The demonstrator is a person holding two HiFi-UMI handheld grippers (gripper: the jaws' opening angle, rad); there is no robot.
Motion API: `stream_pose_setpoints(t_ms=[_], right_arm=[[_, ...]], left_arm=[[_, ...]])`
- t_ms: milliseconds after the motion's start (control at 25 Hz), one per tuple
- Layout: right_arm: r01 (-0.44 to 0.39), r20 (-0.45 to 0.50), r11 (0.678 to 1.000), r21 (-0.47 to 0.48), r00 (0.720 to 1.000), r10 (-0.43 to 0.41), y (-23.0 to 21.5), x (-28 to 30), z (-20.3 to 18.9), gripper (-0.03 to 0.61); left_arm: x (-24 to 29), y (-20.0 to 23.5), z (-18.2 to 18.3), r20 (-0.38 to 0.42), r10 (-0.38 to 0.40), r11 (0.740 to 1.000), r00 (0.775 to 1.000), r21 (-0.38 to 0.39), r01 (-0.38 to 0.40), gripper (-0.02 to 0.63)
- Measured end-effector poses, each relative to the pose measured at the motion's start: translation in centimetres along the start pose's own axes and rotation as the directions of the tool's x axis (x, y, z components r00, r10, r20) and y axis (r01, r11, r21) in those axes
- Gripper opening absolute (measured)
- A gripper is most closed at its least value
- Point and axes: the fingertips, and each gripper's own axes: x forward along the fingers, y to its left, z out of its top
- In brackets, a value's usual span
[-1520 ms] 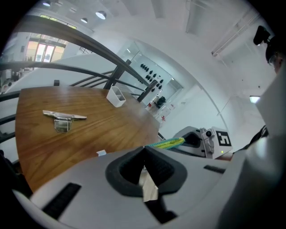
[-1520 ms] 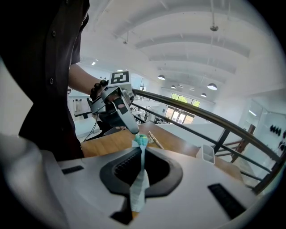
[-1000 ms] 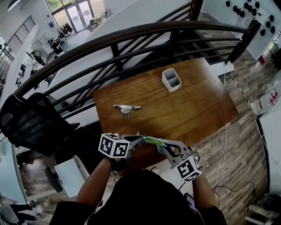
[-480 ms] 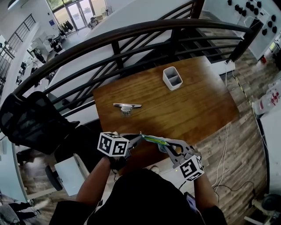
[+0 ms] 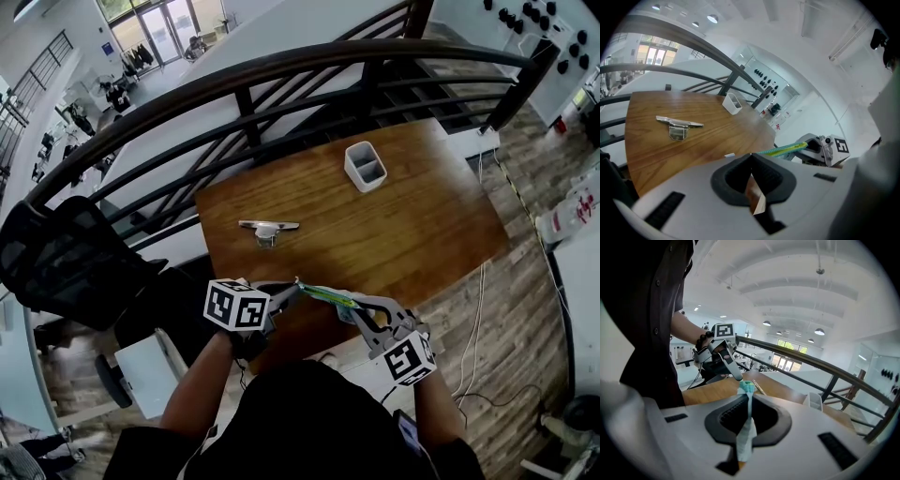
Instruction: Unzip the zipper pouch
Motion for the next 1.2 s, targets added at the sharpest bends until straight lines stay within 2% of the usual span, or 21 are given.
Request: stream_pose_setpoints(t_ms=[160,280,640,880,1200], right_arm=[[0.010,0.011,1.000,0.008,1.000,-0.011,-0.2,-0.2,0.0,0.002],[0.009,0.008,1.000,0.002,1.000,-0.009,-0.2,-0.2,-0.1,0.002],[0.008,-0.006,1.000,-0.007,1.000,-0.008,0.1,0.1,-0.2,0.002],[0.025,-0.007,1.000,0.008,1.000,-0.025,-0.4,0.1,-0.2,0.002],[0.118,0.008,0.992,0.036,0.993,-0.118,-2.8,0.8,-0.8,0.003]], left_arm=[[-0.4,1.1,0.0,-0.002,0.043,0.999,0.999,0.006,-0.043,0.012],[-0.6,1.3,0.1,0.011,0.035,0.999,0.999,-0.014,-0.035,0.012],[-0.5,2.6,-0.1,-0.001,0.076,0.997,0.997,0.000,-0.076,0.012],[-0.7,2.7,0.8,0.013,0.068,0.998,0.998,-0.006,-0.068,0.012],[-1.1,2.3,3.4,0.105,0.052,0.999,0.993,-0.002,-0.052,0.014]])
